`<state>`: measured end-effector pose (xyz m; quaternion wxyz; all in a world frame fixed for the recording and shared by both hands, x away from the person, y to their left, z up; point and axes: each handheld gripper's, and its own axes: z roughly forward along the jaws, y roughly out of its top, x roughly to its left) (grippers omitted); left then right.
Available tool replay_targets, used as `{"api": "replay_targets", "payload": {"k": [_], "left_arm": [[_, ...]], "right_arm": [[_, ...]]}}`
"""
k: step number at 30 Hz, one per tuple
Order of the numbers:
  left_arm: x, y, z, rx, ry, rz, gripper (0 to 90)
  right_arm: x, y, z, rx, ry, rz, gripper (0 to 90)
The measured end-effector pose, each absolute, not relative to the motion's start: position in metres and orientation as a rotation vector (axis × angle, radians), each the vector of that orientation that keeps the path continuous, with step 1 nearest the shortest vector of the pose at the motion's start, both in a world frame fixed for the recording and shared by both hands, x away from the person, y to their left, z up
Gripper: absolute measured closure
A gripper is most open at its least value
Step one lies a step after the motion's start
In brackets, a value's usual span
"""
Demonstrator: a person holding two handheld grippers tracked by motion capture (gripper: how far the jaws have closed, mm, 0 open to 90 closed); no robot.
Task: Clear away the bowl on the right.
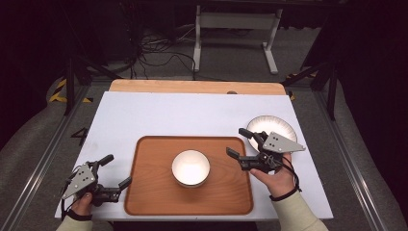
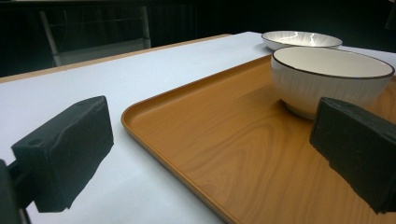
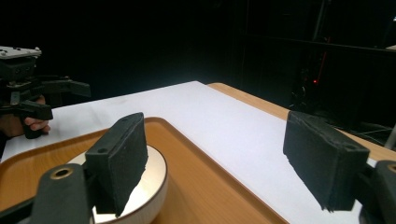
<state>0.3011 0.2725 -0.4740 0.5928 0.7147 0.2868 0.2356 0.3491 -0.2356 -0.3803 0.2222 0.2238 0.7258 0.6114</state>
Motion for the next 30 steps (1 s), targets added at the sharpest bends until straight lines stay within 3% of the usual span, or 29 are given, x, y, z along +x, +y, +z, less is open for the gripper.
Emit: {"api": "replay_targets", "payload": {"k": [30], "left_arm": [[0.301,0.273,-0.474,1.665,0.665,0.549,0.2]], "right_arm": [[0.335,-0.293,-0.404,0.736,1.893,1.676,13.0]]}}
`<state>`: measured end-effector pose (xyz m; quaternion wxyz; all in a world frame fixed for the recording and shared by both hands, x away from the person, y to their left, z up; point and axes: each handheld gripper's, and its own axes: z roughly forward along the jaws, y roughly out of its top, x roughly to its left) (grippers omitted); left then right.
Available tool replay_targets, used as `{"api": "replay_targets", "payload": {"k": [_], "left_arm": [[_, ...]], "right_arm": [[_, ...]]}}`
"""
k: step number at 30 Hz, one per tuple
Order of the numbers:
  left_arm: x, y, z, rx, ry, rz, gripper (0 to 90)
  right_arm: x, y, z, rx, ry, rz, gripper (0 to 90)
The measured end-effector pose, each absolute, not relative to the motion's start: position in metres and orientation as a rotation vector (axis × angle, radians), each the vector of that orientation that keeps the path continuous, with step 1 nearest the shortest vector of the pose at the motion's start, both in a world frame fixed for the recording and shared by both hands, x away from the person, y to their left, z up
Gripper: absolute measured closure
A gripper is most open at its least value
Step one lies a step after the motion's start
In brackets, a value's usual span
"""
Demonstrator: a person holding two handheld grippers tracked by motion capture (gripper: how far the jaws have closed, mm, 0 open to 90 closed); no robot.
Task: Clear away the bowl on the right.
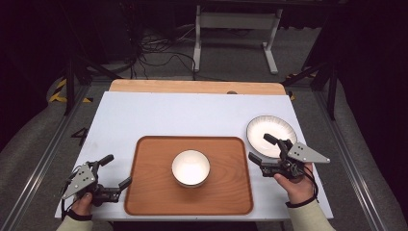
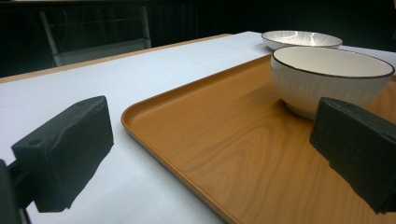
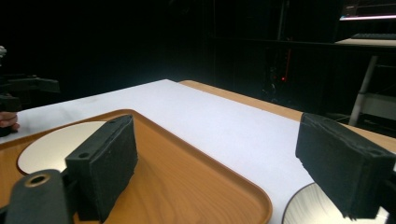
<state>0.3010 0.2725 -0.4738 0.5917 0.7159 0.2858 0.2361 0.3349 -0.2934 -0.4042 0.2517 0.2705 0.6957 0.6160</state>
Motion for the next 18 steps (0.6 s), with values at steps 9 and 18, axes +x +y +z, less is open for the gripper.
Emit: {"api": "replay_targets", "payload": {"k": [9,18], "left_arm": [[0.301,0.272,-0.474,1.662,0.664,0.549,0.3],[0.301,0.272,-0.474,1.663,0.664,0.551,0.3]], "right_arm": [[0.333,-0.301,-0.421,0.734,1.876,1.649,11.4],[0.332,-0.307,-0.439,0.789,1.893,1.639,11.3]]}}
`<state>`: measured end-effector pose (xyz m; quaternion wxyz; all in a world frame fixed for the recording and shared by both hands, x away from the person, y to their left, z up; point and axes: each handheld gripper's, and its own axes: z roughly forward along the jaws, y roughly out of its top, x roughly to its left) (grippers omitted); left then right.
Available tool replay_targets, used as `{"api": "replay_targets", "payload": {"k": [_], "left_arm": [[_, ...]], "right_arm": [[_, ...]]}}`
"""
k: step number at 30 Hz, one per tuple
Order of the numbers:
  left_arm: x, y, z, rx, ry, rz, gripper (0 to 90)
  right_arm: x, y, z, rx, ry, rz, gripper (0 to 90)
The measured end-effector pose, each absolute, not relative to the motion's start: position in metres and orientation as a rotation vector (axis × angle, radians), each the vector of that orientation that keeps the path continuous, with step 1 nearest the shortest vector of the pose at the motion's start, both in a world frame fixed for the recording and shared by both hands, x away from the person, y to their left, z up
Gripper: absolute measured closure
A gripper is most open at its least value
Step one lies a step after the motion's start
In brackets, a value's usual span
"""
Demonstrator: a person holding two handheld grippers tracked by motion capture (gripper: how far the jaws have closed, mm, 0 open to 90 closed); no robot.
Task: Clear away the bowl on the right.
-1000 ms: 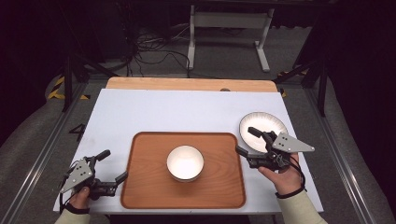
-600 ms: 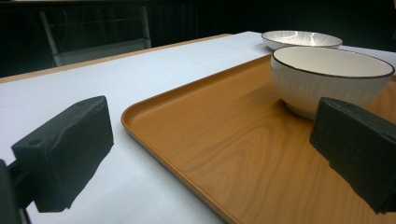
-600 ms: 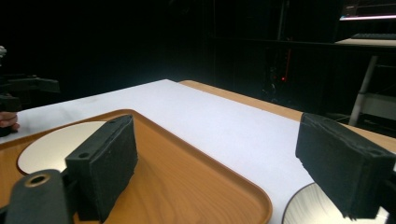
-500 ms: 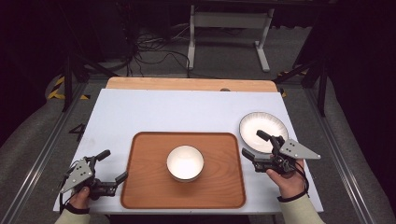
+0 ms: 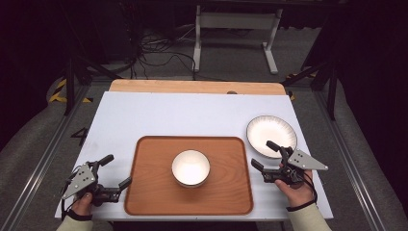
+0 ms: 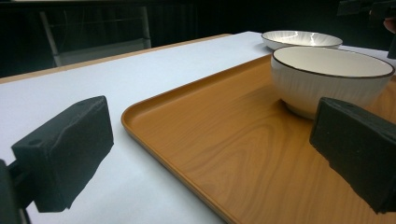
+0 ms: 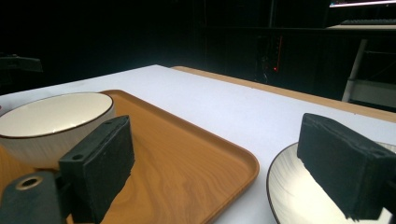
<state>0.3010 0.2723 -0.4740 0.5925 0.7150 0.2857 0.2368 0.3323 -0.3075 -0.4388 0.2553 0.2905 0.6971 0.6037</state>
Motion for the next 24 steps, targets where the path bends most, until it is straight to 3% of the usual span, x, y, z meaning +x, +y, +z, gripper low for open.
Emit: {"api": "replay_targets", "payload": {"k": [14,24], "left_arm": [[0.301,0.272,-0.474,1.668,0.663,0.552,0.3],[0.301,0.272,-0.474,1.668,0.665,0.553,0.3]], "right_arm": [[0.330,-0.312,-0.458,0.813,1.909,1.629,10.4],[0.323,-0.318,-0.461,0.728,1.845,1.716,2.6]]}}
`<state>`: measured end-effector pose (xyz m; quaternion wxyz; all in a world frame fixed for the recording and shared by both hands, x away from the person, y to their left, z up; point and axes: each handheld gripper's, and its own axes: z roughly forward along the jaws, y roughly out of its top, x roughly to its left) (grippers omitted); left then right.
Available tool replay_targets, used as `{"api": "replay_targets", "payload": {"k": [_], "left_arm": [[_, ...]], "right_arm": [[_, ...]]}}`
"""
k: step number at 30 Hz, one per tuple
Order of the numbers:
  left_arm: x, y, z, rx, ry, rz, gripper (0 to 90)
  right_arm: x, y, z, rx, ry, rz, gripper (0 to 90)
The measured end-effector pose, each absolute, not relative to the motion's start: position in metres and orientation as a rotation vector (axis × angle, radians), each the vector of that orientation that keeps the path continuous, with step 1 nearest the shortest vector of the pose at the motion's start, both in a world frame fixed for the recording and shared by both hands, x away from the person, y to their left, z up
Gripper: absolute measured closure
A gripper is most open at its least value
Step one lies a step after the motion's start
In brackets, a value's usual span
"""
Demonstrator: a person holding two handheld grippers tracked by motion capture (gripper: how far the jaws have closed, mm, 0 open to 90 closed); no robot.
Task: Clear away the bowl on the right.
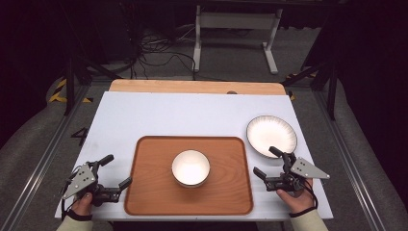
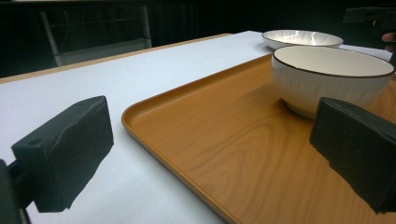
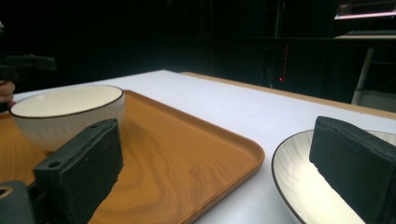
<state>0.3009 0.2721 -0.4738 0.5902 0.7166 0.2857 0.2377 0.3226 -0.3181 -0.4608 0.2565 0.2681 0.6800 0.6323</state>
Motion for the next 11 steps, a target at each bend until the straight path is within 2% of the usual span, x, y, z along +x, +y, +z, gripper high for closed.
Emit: {"api": "replay_targets", "payload": {"k": [11], "left_arm": [[0.3013,0.2719,-0.4739,1.668,0.664,0.552,0.3]], "right_arm": [[0.3215,-0.3187,-0.4613,0.719,1.835,1.726,1.9]]}}
